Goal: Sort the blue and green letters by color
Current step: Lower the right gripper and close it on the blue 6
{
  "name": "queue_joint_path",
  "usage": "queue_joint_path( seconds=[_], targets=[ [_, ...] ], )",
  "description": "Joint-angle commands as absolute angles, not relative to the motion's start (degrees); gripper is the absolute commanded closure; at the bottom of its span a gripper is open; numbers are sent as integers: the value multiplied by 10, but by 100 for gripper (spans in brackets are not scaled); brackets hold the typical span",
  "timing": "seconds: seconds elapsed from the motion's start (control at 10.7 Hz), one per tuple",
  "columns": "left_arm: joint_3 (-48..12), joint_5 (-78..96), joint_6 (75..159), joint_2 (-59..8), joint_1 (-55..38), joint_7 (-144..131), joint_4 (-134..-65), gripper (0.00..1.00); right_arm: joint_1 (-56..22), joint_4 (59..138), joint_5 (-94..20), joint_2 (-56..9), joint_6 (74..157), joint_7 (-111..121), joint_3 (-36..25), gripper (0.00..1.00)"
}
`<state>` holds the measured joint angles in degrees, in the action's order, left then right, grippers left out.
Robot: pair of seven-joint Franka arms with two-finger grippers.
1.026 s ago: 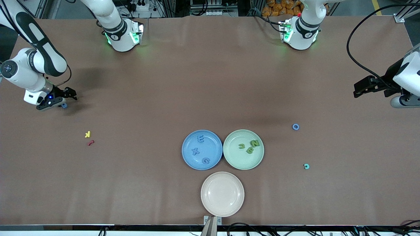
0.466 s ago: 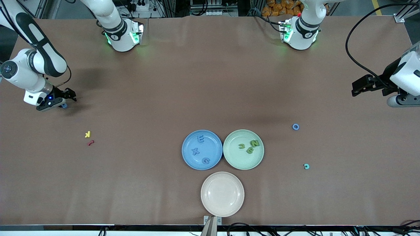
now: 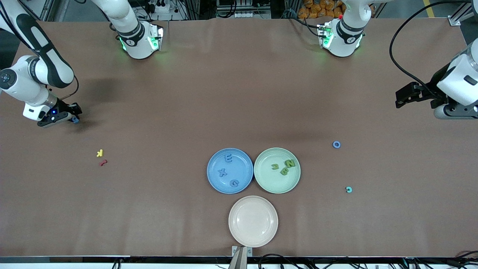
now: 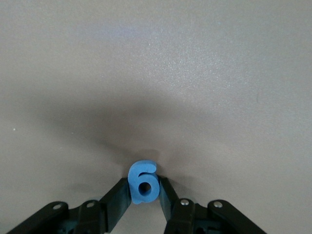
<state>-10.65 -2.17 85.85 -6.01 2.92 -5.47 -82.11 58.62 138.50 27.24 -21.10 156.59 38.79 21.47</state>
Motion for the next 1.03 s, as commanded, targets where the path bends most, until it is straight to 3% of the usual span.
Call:
queue_joint_path(
  seconds=[0.0,0.28,0.56,0.93],
  targets=[
    [-108,-7,846,-51,27,-56,-816,0,584,1363,286,-220,1562,385,229,100],
    [-108,-7,852,-59,30,-55,-816,0,545,1342,281,-214,1557,354,257,100],
    [-108,-8,860,-62,30,-55,-817,0,534,1287,280,-221,1466,244,344,100],
    [-108,-8,865,-66,33,-49,-822,0,362,1185,278,-270,1413,-11,357,100]
  ],
)
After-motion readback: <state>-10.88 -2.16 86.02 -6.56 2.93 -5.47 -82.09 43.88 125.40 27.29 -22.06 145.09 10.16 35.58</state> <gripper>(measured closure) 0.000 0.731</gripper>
